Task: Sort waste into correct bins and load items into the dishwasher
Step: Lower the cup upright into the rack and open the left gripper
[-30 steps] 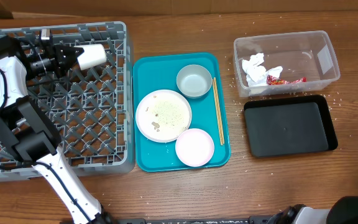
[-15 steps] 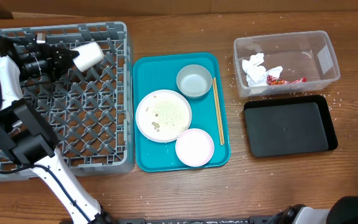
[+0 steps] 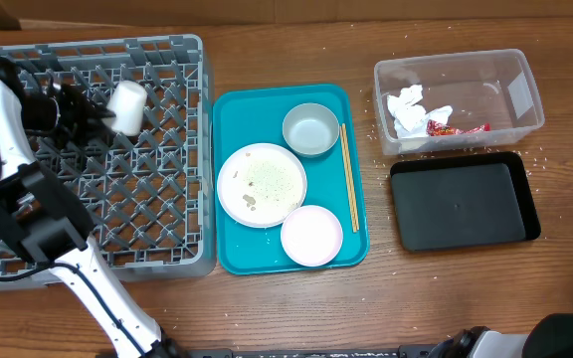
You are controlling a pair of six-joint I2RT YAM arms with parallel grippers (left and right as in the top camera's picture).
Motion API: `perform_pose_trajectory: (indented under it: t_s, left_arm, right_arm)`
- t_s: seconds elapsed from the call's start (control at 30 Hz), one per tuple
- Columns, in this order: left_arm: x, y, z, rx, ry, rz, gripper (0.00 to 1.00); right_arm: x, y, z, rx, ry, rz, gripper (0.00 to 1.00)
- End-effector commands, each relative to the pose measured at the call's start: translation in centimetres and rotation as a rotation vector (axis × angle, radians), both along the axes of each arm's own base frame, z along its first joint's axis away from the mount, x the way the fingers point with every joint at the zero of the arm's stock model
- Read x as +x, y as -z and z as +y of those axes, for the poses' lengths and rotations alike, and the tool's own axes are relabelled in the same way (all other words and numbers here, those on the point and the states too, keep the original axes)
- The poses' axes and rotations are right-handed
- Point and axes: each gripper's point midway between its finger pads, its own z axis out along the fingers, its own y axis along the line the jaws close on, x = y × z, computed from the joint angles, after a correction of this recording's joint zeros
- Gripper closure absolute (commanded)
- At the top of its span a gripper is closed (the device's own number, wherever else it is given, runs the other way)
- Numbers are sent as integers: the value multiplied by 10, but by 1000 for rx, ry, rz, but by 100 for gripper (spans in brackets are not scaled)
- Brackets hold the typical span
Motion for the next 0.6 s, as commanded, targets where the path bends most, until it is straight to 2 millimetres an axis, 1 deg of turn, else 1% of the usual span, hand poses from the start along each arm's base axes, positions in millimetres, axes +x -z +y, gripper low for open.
perform_pose_trajectory:
  t_s: [0.0,0.1,0.23,0.3,0.33,0.4,0.43,0.5,0.57]
  left_arm:
    - [-8,7,26,189,-17,99,62]
    - [-10,-9,32,231,-28,104,63]
    - [-8,-40,35,278,-30,68,66]
    - [-3,-56,31,296,-25,30,71]
    - [1,-65,29,309,-19,3,75]
    - [12,-77,19,341,25,-60,89]
    - [20,-82,11,362,67,-101,96]
    - [37,-85,-6,405,149,-168,96]
    - [52,-81,-23,465,212,-200,96]
  right_arm:
    - [-4,-20,0,-33,11,-39,0]
    - [-4,-20,0,-33,11,-39,0]
    - [-4,-20,0,-33,11,-39,0]
    - [-4,-20,0,-33,11,-39,0]
    - [-4,-20,0,-33,11,-39,0]
    - [-4,-20,0,-33,11,-39,0]
    - [-4,-20,0,-33,11,-39,0]
    - [-4,-20,0,-33,11,-39,0]
    - [-4,-20,0,-33,11,-39,0]
